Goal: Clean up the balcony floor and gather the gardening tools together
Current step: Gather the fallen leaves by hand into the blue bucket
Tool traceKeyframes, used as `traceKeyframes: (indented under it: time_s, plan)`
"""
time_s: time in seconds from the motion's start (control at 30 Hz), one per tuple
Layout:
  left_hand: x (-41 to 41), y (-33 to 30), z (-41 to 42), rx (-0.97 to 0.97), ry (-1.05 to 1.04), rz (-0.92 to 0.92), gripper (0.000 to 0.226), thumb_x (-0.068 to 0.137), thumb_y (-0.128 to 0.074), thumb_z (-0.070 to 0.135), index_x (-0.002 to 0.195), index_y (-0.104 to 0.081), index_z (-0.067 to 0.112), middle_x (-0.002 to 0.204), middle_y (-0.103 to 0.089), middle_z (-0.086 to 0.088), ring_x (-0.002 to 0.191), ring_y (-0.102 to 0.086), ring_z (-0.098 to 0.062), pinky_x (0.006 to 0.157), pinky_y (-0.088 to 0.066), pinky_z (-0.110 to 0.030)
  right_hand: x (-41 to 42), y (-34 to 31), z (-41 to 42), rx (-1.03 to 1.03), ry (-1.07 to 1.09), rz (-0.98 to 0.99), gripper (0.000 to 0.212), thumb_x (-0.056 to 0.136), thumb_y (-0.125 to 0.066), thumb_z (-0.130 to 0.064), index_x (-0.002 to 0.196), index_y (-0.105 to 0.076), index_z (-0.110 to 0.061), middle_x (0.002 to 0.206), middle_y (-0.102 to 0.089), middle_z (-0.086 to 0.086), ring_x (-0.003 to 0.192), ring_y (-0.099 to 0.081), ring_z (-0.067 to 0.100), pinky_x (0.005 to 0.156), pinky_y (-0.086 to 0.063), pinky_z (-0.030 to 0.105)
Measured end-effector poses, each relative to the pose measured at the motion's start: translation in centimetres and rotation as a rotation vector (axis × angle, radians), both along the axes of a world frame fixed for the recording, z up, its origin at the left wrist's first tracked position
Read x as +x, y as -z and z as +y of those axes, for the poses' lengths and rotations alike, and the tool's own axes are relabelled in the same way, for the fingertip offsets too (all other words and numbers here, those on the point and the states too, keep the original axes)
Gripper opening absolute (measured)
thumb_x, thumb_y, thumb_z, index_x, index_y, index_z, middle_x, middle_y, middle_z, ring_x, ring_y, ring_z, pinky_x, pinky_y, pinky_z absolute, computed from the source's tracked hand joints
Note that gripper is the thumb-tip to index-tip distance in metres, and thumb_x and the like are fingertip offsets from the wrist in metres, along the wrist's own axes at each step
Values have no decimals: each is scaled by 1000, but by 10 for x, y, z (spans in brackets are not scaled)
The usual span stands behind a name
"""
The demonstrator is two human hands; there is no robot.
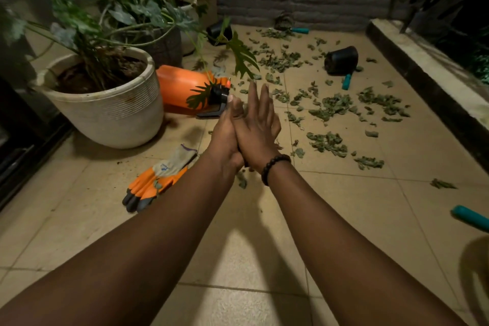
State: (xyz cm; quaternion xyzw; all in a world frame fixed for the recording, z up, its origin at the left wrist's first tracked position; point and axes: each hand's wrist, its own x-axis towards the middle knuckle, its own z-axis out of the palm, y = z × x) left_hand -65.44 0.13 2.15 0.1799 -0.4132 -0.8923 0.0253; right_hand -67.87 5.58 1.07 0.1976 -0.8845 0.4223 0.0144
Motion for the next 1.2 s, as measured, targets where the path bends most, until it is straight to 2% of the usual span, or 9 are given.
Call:
traceKeyframes:
  time_s: [0.1, 0.2, 0.43, 0.6, 0.67, 0.83, 0.93, 1.03, 1.2]
  plan:
    - [3, -11, -4, 162, -35, 109, 54, 104, -29, 54, 146, -45, 24, 143, -53, 1, 137, -44, -20, 89, -47, -35, 12, -21, -7, 40, 34, 58, 70, 97, -17, -62, 155, 7, -31, 162, 19, -2, 148, 19, 15, 119, 11, 48]
    - [-2, -21, -27, -106, -265, -9, 35, 102, -51, 40, 115, -68, 13, 113, -71, -15, 109, -67, -35, 91, -56, -46, 14, -39, -12, -24, 75, -13, 79, 94, -20, -67, 154, 15, -29, 163, 17, -2, 149, 15, 19, 117, 9, 52]
    - [6, -37, -69, -159, -422, -114, 30, 100, -49, 36, 100, -62, 9, 83, -68, -13, 73, -68, -29, 76, -60, -47, 74, -16, -35, -1153, 171, -978, 79, 92, -26, -71, 147, -38, -16, 142, -51, 12, 126, -53, 30, 109, -39, 44]
    - [7, -36, -78, -48, -367, -61, 52, 87, -59, 50, 109, -63, 3, 106, -71, -25, 93, -71, -44, 85, -53, -67, 89, -36, -62, -1474, 113, -878, 62, 94, -40, -63, 131, -59, -17, 125, -66, 9, 117, -62, 25, 105, -46, 45]
    - [8, -35, -78, -38, -284, -19, 68, 80, -63, 52, 122, -61, -1, 115, -68, -25, 96, -71, -41, 89, -53, -64, 79, -55, -62, -1447, 118, -790, 51, 97, -43, -55, 123, -64, -17, 115, -70, 8, 109, -66, 25, 96, -52, 43]
    - [10, -45, -65, -179, -175, 130, 39, 103, -50, 31, 125, -61, 0, 112, -70, -20, 97, -71, -29, 80, -58, -35, 55, -72, -59, -1122, 206, -479, 38, 100, -40, -49, 110, -67, -25, 112, -66, -6, 107, -61, 16, 101, -48, 43]
    - [7, -49, -70, -229, -143, 143, 37, 104, -49, 32, 127, -62, 6, 116, -71, -14, 107, -69, -27, 95, -54, -39, 45, -67, -65, -928, 165, -260, 39, 104, -32, -42, 129, -58, -27, 135, -56, -6, 126, -50, 14, 109, -38, 36]
    - [7, -49, -83, -232, -116, 139, 51, 92, -57, 46, 132, -62, 16, 129, -67, -11, 118, -64, -30, 108, -45, -49, 32, -65, -78, -551, 184, -74, 48, 105, -23, -43, 150, -33, -31, 163, -15, -1, 150, -12, 16, 121, -12, 42]
    - [10, -32, -121, -254, -223, -26, 56, 97, -49, 49, 139, -54, 11, 131, -63, -19, 119, -62, -36, 96, -53, -49, 35, -55, -105, -123, 274, 72, 51, 105, -25, -44, 153, -23, -27, 163, -3, 6, 150, 0, 26, 116, -5, 50]
